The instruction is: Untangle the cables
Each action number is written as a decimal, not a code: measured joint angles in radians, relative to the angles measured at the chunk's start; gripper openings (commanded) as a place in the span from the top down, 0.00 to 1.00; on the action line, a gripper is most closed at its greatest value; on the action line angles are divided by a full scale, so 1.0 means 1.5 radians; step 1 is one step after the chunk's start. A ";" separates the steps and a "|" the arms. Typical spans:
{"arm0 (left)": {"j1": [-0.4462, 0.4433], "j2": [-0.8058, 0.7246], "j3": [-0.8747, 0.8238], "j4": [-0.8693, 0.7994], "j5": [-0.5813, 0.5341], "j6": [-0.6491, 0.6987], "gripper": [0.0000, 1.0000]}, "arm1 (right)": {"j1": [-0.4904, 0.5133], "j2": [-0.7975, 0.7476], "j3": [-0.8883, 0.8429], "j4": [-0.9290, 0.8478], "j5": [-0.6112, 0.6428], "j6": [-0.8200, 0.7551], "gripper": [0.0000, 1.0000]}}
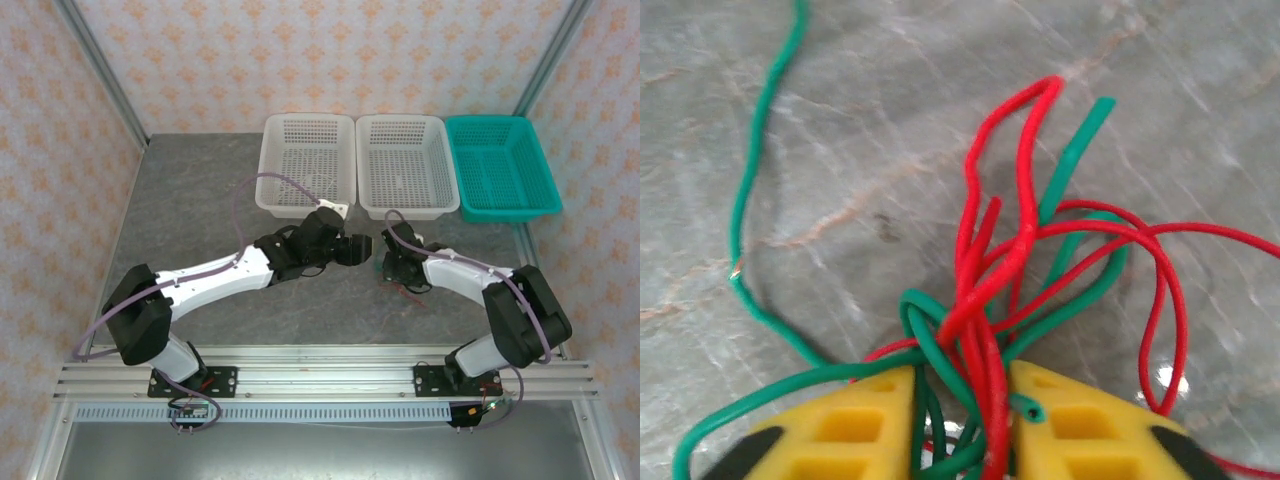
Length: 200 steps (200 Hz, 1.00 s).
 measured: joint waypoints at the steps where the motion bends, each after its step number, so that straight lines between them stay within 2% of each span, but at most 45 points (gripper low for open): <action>1: 0.000 0.000 0.000 -0.001 -0.001 0.000 0.32 | 0.001 0.000 0.000 0.001 -0.001 -0.001 0.83; 26: 0.000 0.019 0.023 -0.050 -0.043 -0.018 0.32 | 0.024 0.004 -0.014 0.053 -0.044 -0.029 0.91; 52: 0.000 0.061 0.054 -0.096 -0.095 -0.053 0.33 | 0.041 -0.013 -0.054 0.120 -0.133 -0.037 0.93; 102: 0.003 0.028 -0.036 -0.115 -0.174 -0.141 0.33 | 0.109 -0.020 -0.075 0.145 -0.262 -0.057 0.92; 146: 0.038 0.013 -0.087 -0.120 -0.165 -0.210 0.33 | 0.136 -0.014 -0.075 0.158 -0.310 -0.064 0.91; 200: 0.055 0.105 -0.087 -0.099 -0.150 -0.254 0.36 | 0.139 0.004 -0.068 0.177 -0.351 -0.074 0.89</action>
